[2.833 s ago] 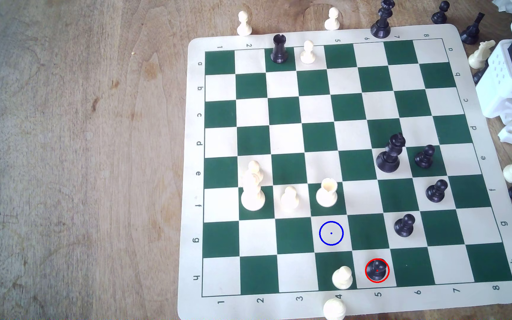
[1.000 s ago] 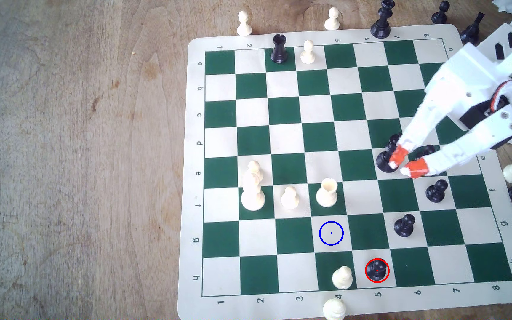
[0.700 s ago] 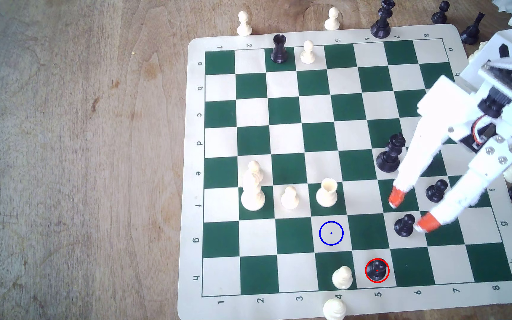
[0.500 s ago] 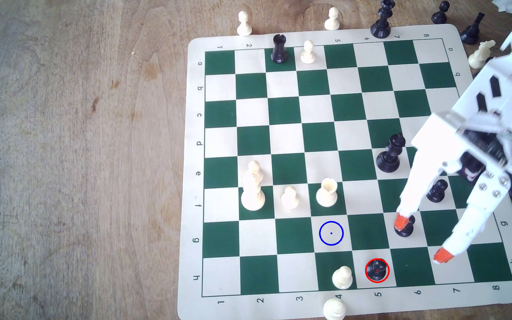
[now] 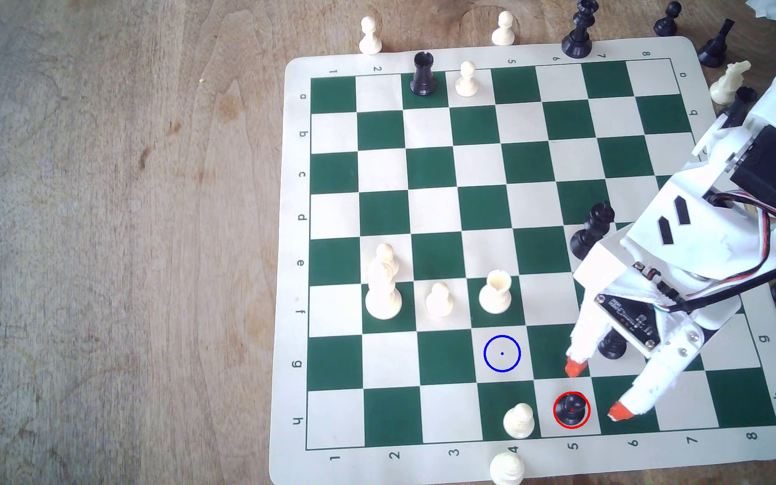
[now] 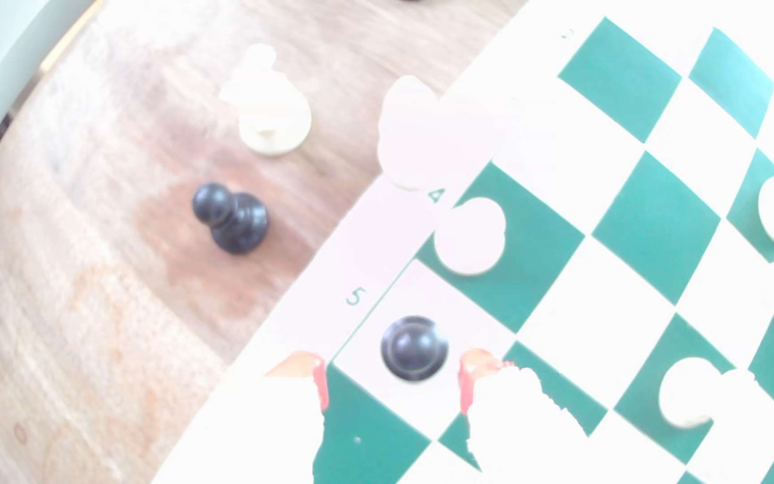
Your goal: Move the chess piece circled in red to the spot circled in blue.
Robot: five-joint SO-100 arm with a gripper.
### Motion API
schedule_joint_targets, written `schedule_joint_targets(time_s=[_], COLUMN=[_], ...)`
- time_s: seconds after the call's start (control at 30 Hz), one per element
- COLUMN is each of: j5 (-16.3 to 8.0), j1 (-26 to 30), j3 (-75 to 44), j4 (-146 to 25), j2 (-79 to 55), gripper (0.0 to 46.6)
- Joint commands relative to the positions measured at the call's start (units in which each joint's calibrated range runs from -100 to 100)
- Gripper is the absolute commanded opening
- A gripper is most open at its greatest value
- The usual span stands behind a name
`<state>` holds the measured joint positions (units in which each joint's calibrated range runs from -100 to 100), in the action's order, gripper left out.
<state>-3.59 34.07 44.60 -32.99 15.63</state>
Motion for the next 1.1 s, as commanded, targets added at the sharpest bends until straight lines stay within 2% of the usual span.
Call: schedule_joint_targets(time_s=[0.0, 0.67, 1.07], j5=[-0.24, -2.05, -2.25], j1=[-0.09, -0.71, -0.24], j3=[-4.35, -3.71, -3.71], j4=[1.87, 6.78, 8.75], j2=[-0.86, -5.95, -9.09], gripper=[14.8, 15.1, 14.3])
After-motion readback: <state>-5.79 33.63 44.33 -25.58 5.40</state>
